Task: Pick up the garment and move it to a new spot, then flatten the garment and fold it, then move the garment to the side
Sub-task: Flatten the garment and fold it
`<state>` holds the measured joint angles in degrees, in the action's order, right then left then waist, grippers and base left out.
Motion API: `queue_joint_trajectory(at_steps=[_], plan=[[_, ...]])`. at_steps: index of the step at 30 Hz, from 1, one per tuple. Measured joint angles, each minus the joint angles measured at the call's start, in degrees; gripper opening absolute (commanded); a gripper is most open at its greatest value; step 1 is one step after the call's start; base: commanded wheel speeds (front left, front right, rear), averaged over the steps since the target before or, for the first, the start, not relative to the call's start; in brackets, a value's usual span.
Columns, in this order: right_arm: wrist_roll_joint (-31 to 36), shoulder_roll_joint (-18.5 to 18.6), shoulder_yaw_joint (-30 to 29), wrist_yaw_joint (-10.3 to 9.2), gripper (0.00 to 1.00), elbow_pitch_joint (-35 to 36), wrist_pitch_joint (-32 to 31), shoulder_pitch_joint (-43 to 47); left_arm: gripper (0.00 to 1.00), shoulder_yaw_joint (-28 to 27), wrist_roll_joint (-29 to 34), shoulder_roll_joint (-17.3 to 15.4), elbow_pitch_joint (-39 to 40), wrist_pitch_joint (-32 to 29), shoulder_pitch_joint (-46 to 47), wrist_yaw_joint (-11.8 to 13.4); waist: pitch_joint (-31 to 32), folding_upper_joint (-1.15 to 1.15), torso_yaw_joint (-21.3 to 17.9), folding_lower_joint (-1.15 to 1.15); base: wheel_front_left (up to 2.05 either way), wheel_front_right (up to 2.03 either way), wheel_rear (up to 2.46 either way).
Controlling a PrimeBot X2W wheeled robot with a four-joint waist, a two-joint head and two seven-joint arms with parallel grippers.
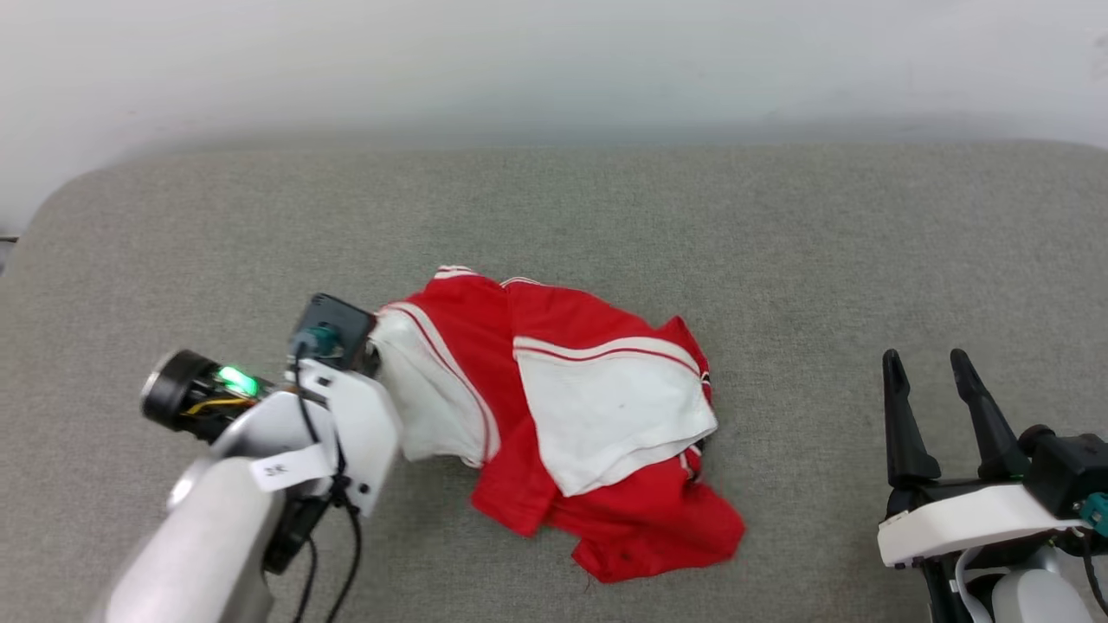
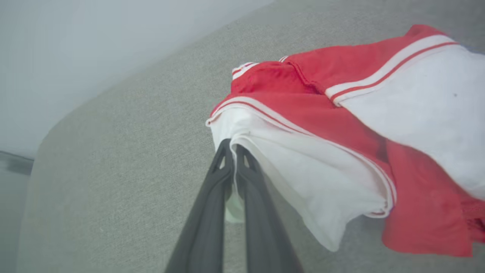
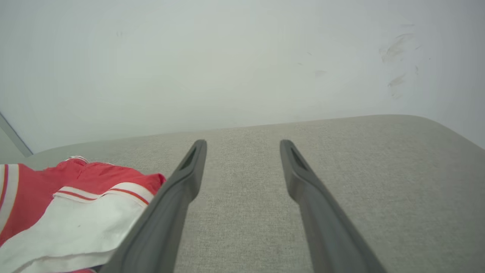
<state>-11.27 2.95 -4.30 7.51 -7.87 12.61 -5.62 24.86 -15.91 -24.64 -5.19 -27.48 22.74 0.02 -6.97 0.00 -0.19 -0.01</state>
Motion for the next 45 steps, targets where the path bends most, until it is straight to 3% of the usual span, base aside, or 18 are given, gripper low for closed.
queue_joint_trajectory(at_steps=[5, 12, 13, 14, 15, 23, 31, 37, 45], plan=[[-0.48, -0.01, 0.54, 0.00, 1.00, -0.78, 0.40, -0.03, 0.00, -2.75, -1.46, -2.14, -1.04, 3.65, -2.67, 0.64, 0.18, 0.00, 0.30, 0.00, 0.00, 0.00, 0.00], [-0.42, 0.00, 0.35, 0.00, 1.00, -1.47, 0.46, -0.06, 0.00, -2.89, -3.35, -2.98, -8.98, 10.28, -7.28, -1.54, -0.53, 0.00, 0.23, 0.00, 0.00, 0.00, 0.00], [-0.34, -0.01, 0.29, 0.00, 1.00, -1.52, 0.46, -0.06, 0.04, -3.03, -3.69, -2.55, -9.96, 11.44, -7.38, -1.45, -0.53, 0.00, 0.27, 0.00, 0.00, 0.00, 0.00], [-0.30, -0.01, 0.21, 0.00, 1.00, -1.56, 0.44, -0.06, 0.84, -3.10, -3.43, -2.29, -10.89, 12.62, -7.37, -1.16, -0.47, 0.00, 0.33, 0.00, 0.00, 0.00, 0.00], [-0.27, -0.01, 0.09, 0.00, 1.00, -1.58, 0.38, -0.06, 1.00, -3.12, -3.15, -2.20, -11.89, 13.46, -7.33, -0.67, -0.37, 0.00, 0.43, 0.00, 0.00, 0.00, 0.00], [0.33, -0.01, -0.07, 0.00, 1.00, -1.58, -0.56, 0.14, 1.00, -3.85, -0.27, -0.92, -14.57, 24.92, -5.98, 2.89, 1.78, 0.00, 1.61, 0.00, 0.00, 0.00, 0.00], [0.32, -0.01, -0.86, 0.00, 1.00, -0.96, -1.38, 1.58, 1.00, -5.31, 0.51, 0.71, -8.94, 39.22, -9.12, 5.84, 4.57, 0.00, 3.17, 0.00, 0.00, 0.00, 0.00], [0.22, -0.03, -0.90, 0.00, 1.00, -0.08, -1.88, 2.79, 1.00, -6.02, 0.89, 3.53, -1.92, 42.31, -15.55, 8.61, 5.55, 0.00, 4.27, 0.00, 0.00, 0.00, 0.00], [0.34, -0.03, -0.68, 0.00, 1.00, 0.70, -2.65, 3.52, 1.00, -8.22, 3.30, 7.16, 4.76, 42.54, -21.48, 9.03, 5.99, 0.00, 4.98, 0.00, 0.00, 0.00, 0.00]])
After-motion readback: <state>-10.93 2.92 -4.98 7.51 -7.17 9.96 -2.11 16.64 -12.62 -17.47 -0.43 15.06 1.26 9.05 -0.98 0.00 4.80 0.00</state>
